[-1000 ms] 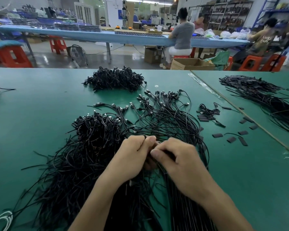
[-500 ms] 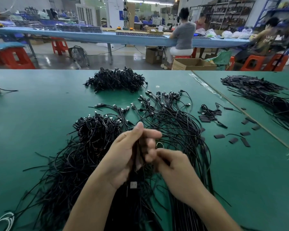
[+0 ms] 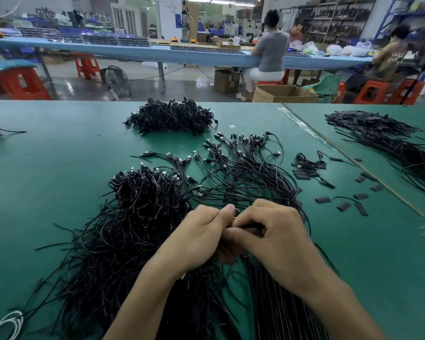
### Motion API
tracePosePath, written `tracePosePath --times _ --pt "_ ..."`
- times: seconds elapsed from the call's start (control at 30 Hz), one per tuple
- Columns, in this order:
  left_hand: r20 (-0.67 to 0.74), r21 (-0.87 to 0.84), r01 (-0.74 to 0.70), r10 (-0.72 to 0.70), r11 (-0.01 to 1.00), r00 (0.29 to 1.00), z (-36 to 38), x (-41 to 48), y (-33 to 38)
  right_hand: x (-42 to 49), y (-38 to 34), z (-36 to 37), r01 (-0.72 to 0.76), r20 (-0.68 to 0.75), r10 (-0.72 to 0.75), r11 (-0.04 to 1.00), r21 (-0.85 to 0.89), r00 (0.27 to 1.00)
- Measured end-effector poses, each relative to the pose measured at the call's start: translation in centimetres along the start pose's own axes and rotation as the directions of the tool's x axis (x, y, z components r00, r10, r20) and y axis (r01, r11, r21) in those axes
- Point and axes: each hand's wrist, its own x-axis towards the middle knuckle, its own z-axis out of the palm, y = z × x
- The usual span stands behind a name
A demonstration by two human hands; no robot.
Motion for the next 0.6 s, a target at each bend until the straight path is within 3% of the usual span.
tracePosePath --times 0.17,0.27,0.37,0.47,0.6 --pt "0.190 -0.163 0.051 -0.019 0.985 0.982 -0.6 -1.0 1.1 0.8 0.4 -0.2 -0.014 -0.104 0.039 0.973 0.231 0.994" --pt "0.231 -0.467 0.018 0.102 0.884 0.967 -1.3 -1.0 1.0 0.5 0.5 0.6 -0.122 -0.065 0.150 0.939 0.323 0.987" --pt "0.095 -0.650 -0.067 0.169 0.757 0.981 -1.4 -0.6 0.8 -0.3 0.4 1.9 -0.182 0.056 0.173 0.957 0.228 0.983" --pt "-0.090 -0.686 -0.154 0.127 0.711 0.988 -1.1 0.1 0.4 -1.0 0.0 3.0 -0.160 0.203 0.138 0.982 0.100 0.969" --pt "-0.278 -0.460 -0.299 0.184 0.836 0.943 -0.3 0.9 -0.5 -1.5 -0.2 3.3 -0.091 0.326 0.122 0.990 -0.108 0.938"
